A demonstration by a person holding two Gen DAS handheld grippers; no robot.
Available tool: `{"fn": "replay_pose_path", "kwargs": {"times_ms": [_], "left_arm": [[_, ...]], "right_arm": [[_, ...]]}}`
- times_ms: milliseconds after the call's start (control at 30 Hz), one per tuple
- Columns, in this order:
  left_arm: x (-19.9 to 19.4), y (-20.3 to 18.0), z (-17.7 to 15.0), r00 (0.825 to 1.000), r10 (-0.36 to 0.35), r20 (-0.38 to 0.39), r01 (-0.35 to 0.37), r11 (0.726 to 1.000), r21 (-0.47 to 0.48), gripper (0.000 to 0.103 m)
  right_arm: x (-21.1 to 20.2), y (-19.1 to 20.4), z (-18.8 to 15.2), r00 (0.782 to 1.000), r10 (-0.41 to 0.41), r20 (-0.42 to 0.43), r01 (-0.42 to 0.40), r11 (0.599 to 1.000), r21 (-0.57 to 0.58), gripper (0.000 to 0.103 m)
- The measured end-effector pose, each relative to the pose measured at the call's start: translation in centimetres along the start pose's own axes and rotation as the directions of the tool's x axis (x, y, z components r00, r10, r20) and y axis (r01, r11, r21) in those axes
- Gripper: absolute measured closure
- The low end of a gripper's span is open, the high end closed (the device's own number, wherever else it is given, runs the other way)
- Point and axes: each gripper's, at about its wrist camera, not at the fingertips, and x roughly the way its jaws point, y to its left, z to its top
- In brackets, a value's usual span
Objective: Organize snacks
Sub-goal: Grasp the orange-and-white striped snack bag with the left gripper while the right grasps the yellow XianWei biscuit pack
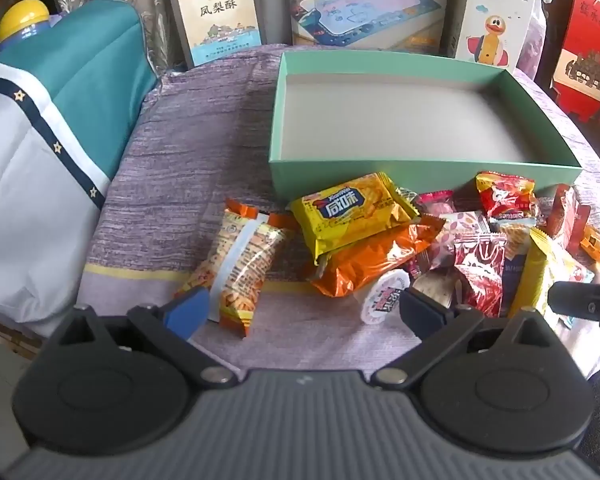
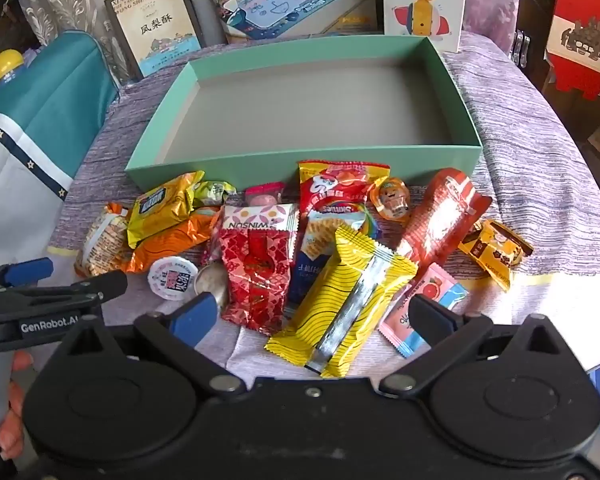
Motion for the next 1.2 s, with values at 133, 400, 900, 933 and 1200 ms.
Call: {"fn": "replay_pose_path", "kwargs": {"times_ms": [133,400,900,933,1200], "left_arm": [[-0.1,0.0,0.0,1.0,-0.007,-0.001,0.007,1.0,-0.005,0.0],[0.4,-0.1,-0.4,1.0,0.005,-0.014,-0.005,1.0,-0.01,0.0],[4.6,6.8,0.7,0.999,0.022,-0.034,-0.024,0.998,-0.054,0.0],[4.8,7.1,0.9,0.999,0.033,-0.033,-0.034,0.998,-0.047,0.0],[7.3,7.8,1.6,0.995,0.025,-0.095,-0.026,1.0,-0.009,0.004]], "right_arm": [[0.1,0.0,0.0,1.0,0.001,-0.003,-0.001,1.0,0.002,0.0],[0.4,0.0,0.2,1.0,0.011,-0.012,-0.011,1.0,0.004,0.0],[2.6,4.9,4.7,0.975,0.215,0.046,-0.21,0.972,-0.109,0.016],[2.8,5.7,5.2,0.973,0.227,0.049,-0.219,0.967,-0.129,0.019],[6.8,9.9,9.5,0.928,0.368,-0.066,-0.372,0.897,-0.238,0.043]]}}
